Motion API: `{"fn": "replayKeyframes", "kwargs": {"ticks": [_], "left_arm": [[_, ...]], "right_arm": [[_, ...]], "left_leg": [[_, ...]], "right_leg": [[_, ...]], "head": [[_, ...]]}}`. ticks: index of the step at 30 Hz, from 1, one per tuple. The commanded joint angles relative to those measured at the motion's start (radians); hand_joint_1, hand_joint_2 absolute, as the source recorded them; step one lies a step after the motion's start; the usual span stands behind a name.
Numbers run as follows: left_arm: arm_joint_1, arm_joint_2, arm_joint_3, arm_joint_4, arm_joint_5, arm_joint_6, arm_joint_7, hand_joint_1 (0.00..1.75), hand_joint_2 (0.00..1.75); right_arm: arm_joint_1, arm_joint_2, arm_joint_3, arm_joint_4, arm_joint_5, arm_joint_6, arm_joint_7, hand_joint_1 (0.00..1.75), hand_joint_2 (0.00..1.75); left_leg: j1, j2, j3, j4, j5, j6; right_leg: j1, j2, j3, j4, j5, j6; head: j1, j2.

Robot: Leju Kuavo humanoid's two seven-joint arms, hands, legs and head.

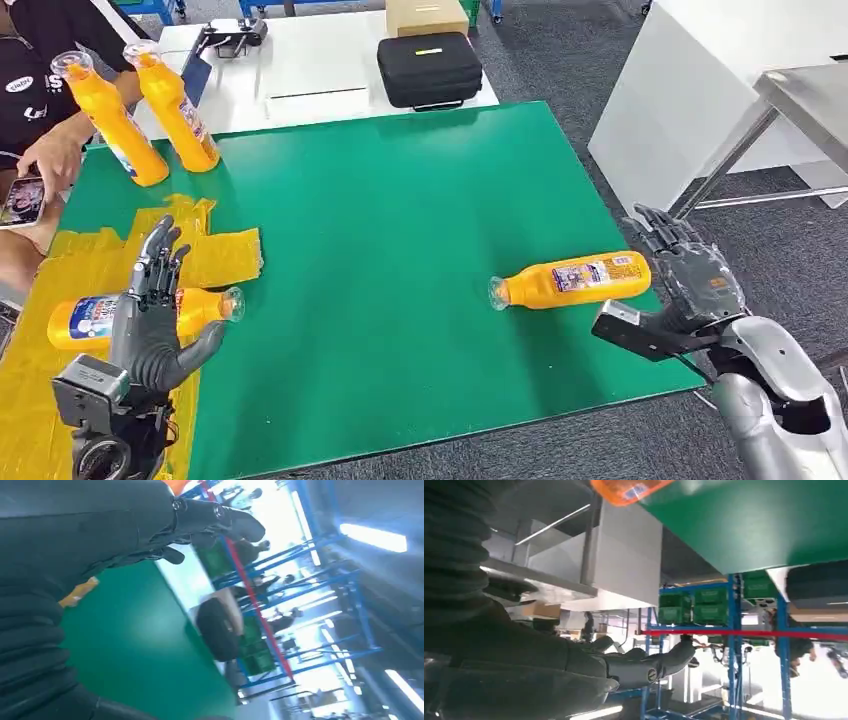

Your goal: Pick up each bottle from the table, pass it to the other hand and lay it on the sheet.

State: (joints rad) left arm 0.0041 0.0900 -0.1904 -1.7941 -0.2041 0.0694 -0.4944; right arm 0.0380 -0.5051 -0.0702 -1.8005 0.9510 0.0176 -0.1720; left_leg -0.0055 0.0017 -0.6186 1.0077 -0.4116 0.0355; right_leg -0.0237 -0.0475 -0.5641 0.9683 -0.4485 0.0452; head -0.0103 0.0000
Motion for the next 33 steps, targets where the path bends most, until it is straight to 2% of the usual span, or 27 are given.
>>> {"fn": "replayKeyframes", "kwargs": {"ticks": [1, 3, 6, 7, 10, 14, 16, 17, 22, 23, 26, 27, 28, 33], "left_arm": [[-0.010, -0.017, -0.017, -0.076, 0.061, -0.033, -0.016, 0.00, 1.75], [-0.021, -0.014, -0.020, -0.075, 0.076, -0.043, -0.014, 0.00, 1.75], [-0.043, -0.015, -0.028, -0.056, 0.093, -0.050, -0.014, 0.00, 1.75], [-0.049, -0.016, -0.031, -0.050, 0.093, -0.050, -0.014, 0.00, 1.75], [-0.056, -0.018, -0.038, -0.046, 0.096, -0.051, -0.015, 0.00, 1.75], [-0.055, -0.016, -0.039, -0.046, 0.097, -0.051, -0.015, 0.00, 1.75], [-0.053, -0.014, -0.038, -0.048, 0.097, -0.050, -0.015, 0.00, 1.75], [-0.053, -0.014, -0.038, -0.048, 0.097, -0.050, -0.015, 0.00, 1.75], [-0.053, -0.014, -0.038, -0.048, 0.097, -0.050, -0.015, 0.00, 1.75], [-0.053, -0.014, -0.038, -0.048, 0.097, -0.050, -0.015, 0.00, 1.75], [-0.057, -0.019, -0.039, -0.046, 0.103, -0.050, -0.016, 0.00, 1.75], [-0.066, -0.025, -0.043, -0.039, 0.103, -0.050, -0.016, 0.00, 1.75], [-0.071, -0.028, -0.046, -0.035, 0.106, -0.050, -0.015, 0.00, 1.75], [-0.083, -0.027, -0.064, -0.020, 0.109, -0.036, -0.008, 0.00, 1.75]], "right_arm": [[-0.086, -0.045, -0.023, 0.196, -0.088, 0.121, -0.012, 0.00, 1.75], [-0.132, -0.091, 0.005, 0.282, -0.109, 0.178, -0.014, 0.00, 1.75], [-0.216, -0.164, 0.080, 0.424, -0.128, 0.258, -0.026, 0.00, 1.75], [-0.234, -0.173, 0.097, 0.458, -0.128, 0.266, -0.030, 0.00, 1.75], [-0.259, -0.175, 0.120, 0.502, -0.125, 0.270, -0.037, 0.00, 1.75], [-0.261, -0.176, 0.128, 0.506, -0.125, 0.267, -0.038, 0.00, 1.75], [-0.255, -0.177, 0.131, 0.495, -0.126, 0.266, -0.037, 0.00, 1.75], [-0.255, -0.177, 0.131, 0.495, -0.126, 0.266, -0.037, 0.00, 1.75], [-0.255, -0.177, 0.131, 0.495, -0.126, 0.266, -0.037, 0.00, 1.75], [-0.255, -0.177, 0.131, 0.495, -0.126, 0.266, -0.037, 0.00, 1.75], [-0.267, -0.179, 0.145, 0.510, -0.128, 0.272, -0.032, 0.00, 1.75], [-0.309, -0.169, 0.180, 0.568, -0.126, 0.284, -0.034, 0.00, 1.75], [-0.332, -0.165, 0.206, 0.600, -0.120, 0.276, -0.043, 0.00, 1.75], [-0.470, -0.118, 0.365, 0.760, -0.077, 0.173, -0.030, 0.00, 1.75]], "left_leg": [[0.001, 0.001, 0.001, 0.000, 0.000, -0.001], [0.001, 0.001, 0.004, 0.000, -0.002, -0.002], [0.001, 0.002, 0.001, 0.000, -0.001, -0.001], [0.002, 0.003, 0.007, 0.000, -0.003, -0.002], [0.001, 0.001, 0.003, 0.000, 0.000, -0.001], [0.001, 0.001, 0.003, 0.000, 0.000, -0.001], [0.002, 0.001, 0.008, -0.002, -0.002, -0.003], [0.001, 0.001, 0.003, 0.000, -0.001, -0.001], [0.002, 0.001, 0.007, -0.001, -0.002, -0.002], [0.001, 0.001, 0.002, 0.000, 0.000, -0.001], [0.001, 0.001, 0.002, 0.000, 0.000, -0.001], [0.002, 0.002, 0.007, -0.001, -0.002, -0.002], [0.001, 0.002, 0.003, 0.000, 0.000, -0.001], [0.002, 0.005, 0.006, -0.001, -0.001, -0.002]], "right_leg": [[0.001, 0.002, 0.001, -0.001, 0.000, -0.001], [0.001, 0.004, 0.005, -0.002, -0.001, -0.002], [0.001, 0.004, 0.002, -0.001, 0.000, -0.001], [0.001, 0.008, 0.008, -0.003, 0.000, -0.003], [0.001, 0.003, 0.003, -0.002, 0.001, -0.001], [0.001, 0.003, 0.004, -0.002, 0.001, 0.000], [0.001, 0.006, 0.009, -0.003, -0.001, -0.003], [0.001, 0.003, 0.004, -0.002, 0.001, -0.001], [0.002, 0.006, 0.008, -0.003, 0.000, -0.002], [0.001, 0.003, 0.003, -0.001, 0.001, 0.000], [0.001, 0.003, 0.003, -0.002, 0.001, 0.000], [0.001, 0.006, 0.009, -0.003, 0.000, -0.002], [0.001, 0.004, 0.004, -0.002, 0.001, -0.001], [0.002, 0.009, 0.006, -0.004, 0.002, -0.001]], "head": [[0.000, 0.000], [0.000, 0.000], [0.000, 0.000], [0.000, 0.000], [0.001, 0.000], [0.000, 0.000], [0.000, 0.000], [0.000, 0.000], [0.000, 0.000], [0.000, 0.000], [0.000, 0.000], [0.000, 0.000], [0.000, 0.000], [0.000, 0.000]]}}
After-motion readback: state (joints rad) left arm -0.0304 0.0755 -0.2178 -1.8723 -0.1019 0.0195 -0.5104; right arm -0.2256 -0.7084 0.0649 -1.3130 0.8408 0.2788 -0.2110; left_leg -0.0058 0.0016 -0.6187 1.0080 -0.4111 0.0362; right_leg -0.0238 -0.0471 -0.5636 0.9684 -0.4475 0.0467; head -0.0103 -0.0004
